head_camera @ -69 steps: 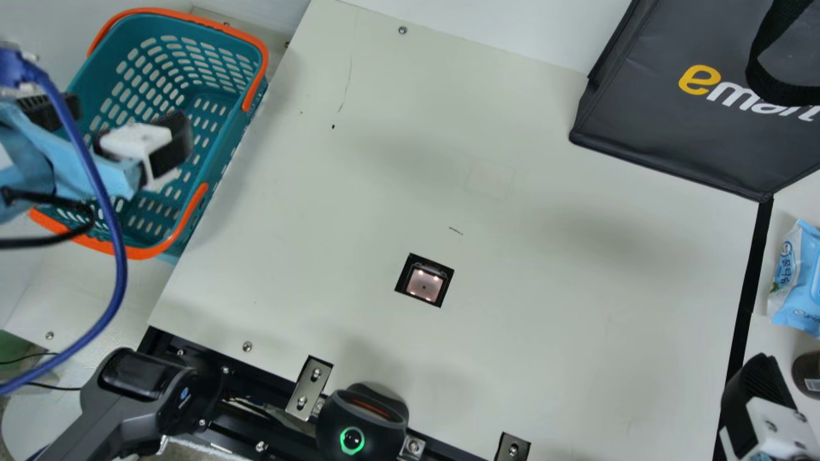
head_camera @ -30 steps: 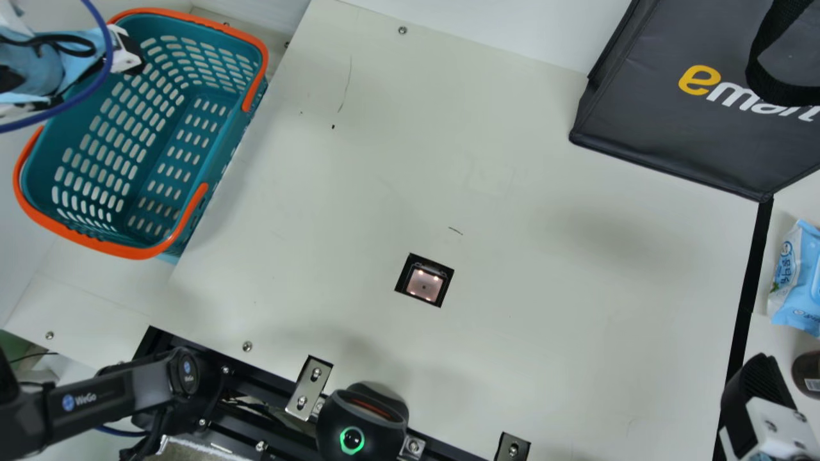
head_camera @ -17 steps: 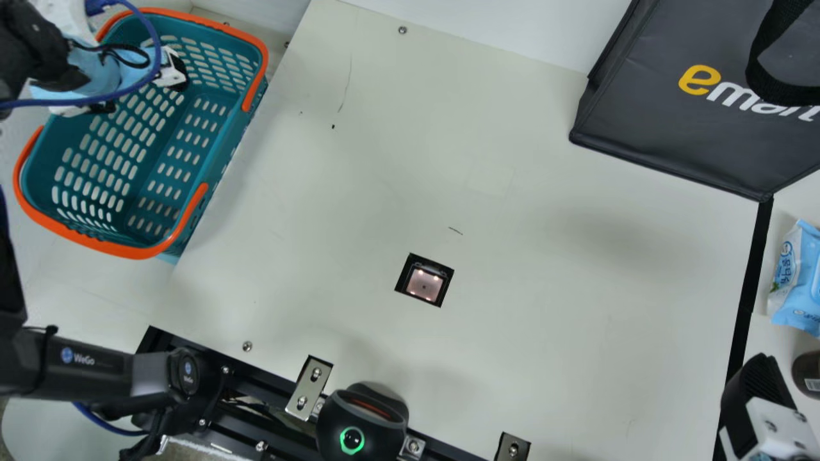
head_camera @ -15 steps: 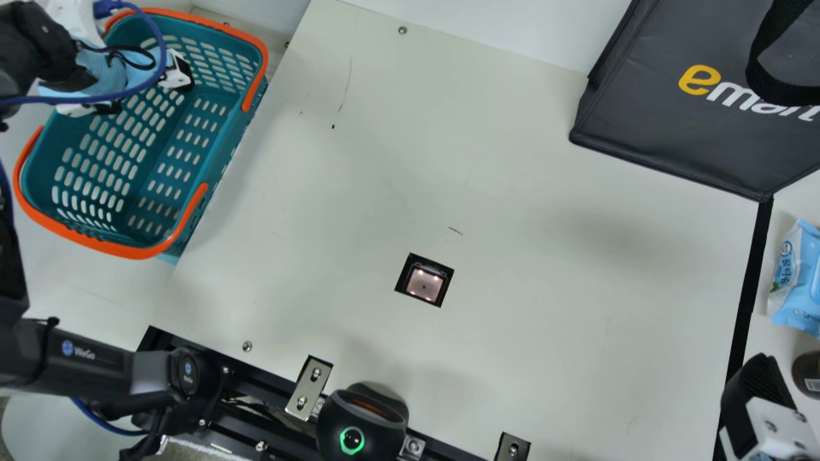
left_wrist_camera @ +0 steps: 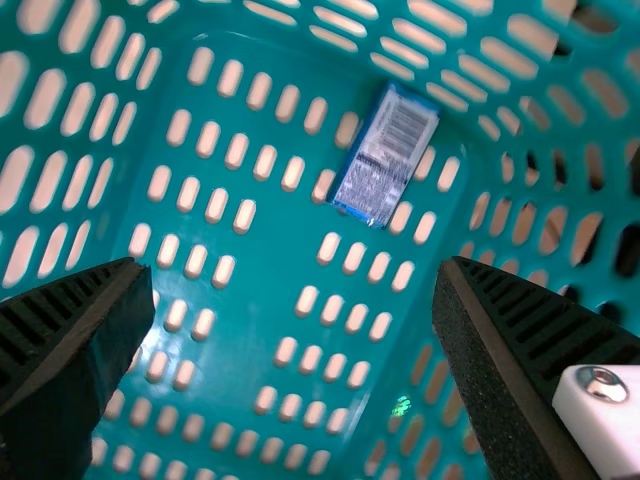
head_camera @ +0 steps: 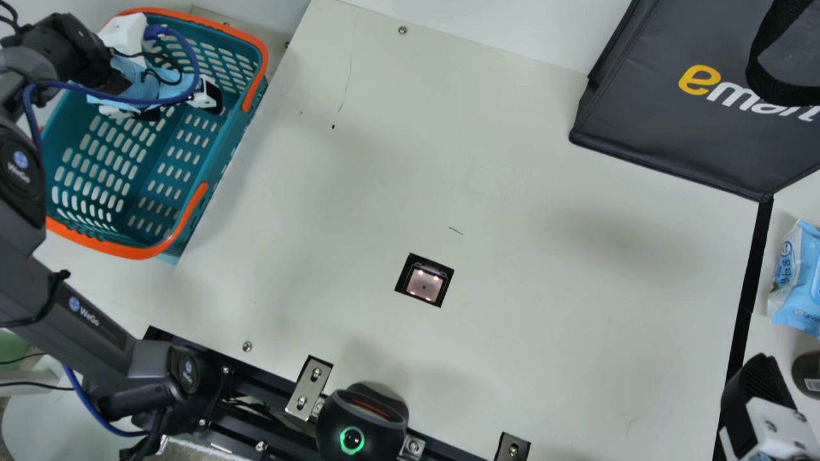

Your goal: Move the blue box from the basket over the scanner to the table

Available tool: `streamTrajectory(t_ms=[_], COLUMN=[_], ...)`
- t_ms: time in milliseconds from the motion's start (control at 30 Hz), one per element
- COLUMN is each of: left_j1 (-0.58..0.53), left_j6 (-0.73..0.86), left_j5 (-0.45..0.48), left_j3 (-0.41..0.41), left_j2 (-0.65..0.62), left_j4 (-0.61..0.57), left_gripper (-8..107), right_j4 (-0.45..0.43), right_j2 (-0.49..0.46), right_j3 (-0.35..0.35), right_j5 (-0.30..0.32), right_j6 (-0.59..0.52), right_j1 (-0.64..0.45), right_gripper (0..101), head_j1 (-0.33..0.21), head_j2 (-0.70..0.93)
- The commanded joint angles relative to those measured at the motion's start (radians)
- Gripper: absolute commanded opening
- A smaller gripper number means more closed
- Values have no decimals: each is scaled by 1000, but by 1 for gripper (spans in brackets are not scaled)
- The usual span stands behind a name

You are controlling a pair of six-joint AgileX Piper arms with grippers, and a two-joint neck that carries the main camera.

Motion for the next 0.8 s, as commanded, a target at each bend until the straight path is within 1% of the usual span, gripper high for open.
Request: streamTrajectory(t_ms=[0, 133, 300, 533, 767], left_j1=[3, 9, 11, 14, 37], left_j6=[150, 283, 468, 788, 1072], left_j5=[-2, -24, -94, -180, -204], left_j3=[-6, -14, 6, 74, 144], left_j2=[25, 57, 68, 46, 27], left_j4=[-4, -32, -134, -377, -620], left_gripper=[90, 90, 90, 90, 90], right_j4=[0, 0, 0, 0, 0], right_j2=[0, 0, 0, 0, 0], right_j3=[0, 0, 0, 0, 0], right_j5=[0, 1, 1, 1, 1], right_j6=[0, 0, 0, 0, 0], right_j1=[0, 0, 0, 0, 0], right_gripper=[95, 95, 95, 95, 95], head_j1=[-29, -29, -29, -29, -29], head_j2=[2, 2, 2, 2, 2])
